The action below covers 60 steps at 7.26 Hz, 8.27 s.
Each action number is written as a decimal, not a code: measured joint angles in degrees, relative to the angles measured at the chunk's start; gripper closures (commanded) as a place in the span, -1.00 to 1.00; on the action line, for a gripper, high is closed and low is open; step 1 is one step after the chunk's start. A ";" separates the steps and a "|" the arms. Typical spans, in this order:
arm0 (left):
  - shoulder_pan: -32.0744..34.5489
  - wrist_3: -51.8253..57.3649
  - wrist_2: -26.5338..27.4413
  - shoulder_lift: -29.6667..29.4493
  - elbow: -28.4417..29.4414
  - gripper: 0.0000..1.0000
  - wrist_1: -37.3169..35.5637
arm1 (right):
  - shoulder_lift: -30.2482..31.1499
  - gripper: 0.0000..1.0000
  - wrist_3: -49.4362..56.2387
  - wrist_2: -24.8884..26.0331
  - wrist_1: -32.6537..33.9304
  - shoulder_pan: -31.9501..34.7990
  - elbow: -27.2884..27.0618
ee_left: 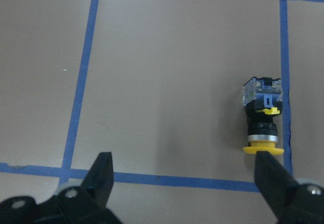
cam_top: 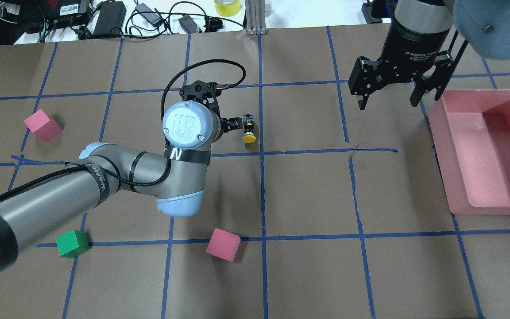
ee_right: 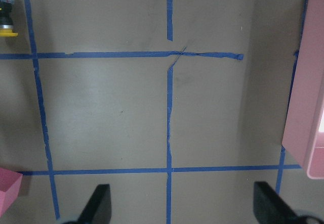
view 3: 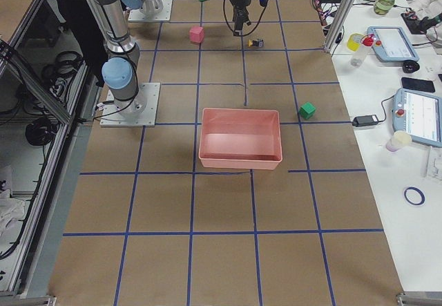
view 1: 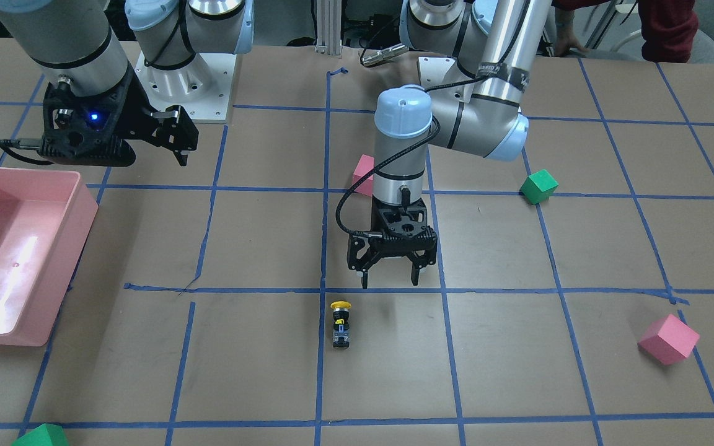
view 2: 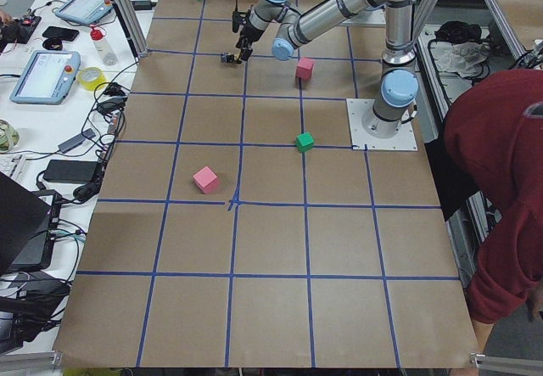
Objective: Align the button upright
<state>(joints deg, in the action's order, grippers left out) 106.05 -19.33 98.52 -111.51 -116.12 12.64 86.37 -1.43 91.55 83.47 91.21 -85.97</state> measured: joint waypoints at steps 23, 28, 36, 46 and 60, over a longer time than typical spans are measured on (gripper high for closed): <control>4.43 2.90 1.00 -15.91 7.57 0.70 -19.53 | -1.13 -1.00 4.23 0.75 8.99 -0.38 -3.75; 4.28 -4.43 0.08 -6.15 15.16 0.74 9.61 | -0.78 -1.00 4.32 3.88 8.99 -0.56 -3.30; -4.52 -27.80 -29.28 -6.54 27.02 0.99 53.80 | 2.24 -1.00 3.42 1.98 7.65 -0.50 -2.80; -8.00 -31.57 -40.15 -15.10 26.68 0.55 56.92 | 2.36 -1.00 5.34 -0.88 1.85 -0.13 -4.27; -10.82 -6.87 -20.23 10.97 32.13 -1.00 78.46 | 2.40 -1.00 8.51 0.90 0.99 -0.19 -4.30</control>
<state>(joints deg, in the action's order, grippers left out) 95.24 -26.20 78.28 -100.54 -84.00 91.10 88.76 7.08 92.45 84.46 91.02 -90.27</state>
